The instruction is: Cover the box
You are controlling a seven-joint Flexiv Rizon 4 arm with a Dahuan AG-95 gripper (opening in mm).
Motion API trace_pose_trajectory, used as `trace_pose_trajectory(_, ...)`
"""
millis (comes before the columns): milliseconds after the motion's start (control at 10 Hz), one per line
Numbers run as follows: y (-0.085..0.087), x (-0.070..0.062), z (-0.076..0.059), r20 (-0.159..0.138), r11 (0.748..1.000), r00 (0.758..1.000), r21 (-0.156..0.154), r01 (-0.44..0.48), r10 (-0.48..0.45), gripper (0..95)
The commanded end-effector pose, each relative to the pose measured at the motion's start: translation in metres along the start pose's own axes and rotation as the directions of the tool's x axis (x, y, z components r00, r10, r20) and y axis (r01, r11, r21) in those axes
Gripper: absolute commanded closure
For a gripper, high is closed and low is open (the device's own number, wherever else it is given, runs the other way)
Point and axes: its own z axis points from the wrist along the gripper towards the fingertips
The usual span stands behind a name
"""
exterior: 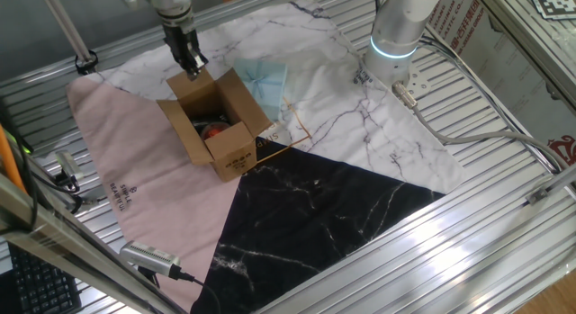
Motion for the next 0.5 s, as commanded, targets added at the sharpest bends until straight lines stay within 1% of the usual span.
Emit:
trace_pose_trajectory(100,0.0014,-0.0039,-0.0025,-0.007,1.0,1.0,0.002,0.0,0.0,95.0)
trace_pose_trajectory(500,0.0014,-0.0034,-0.0024,-0.013,1.0,1.0,0.001,-0.001,0.001,95.0)
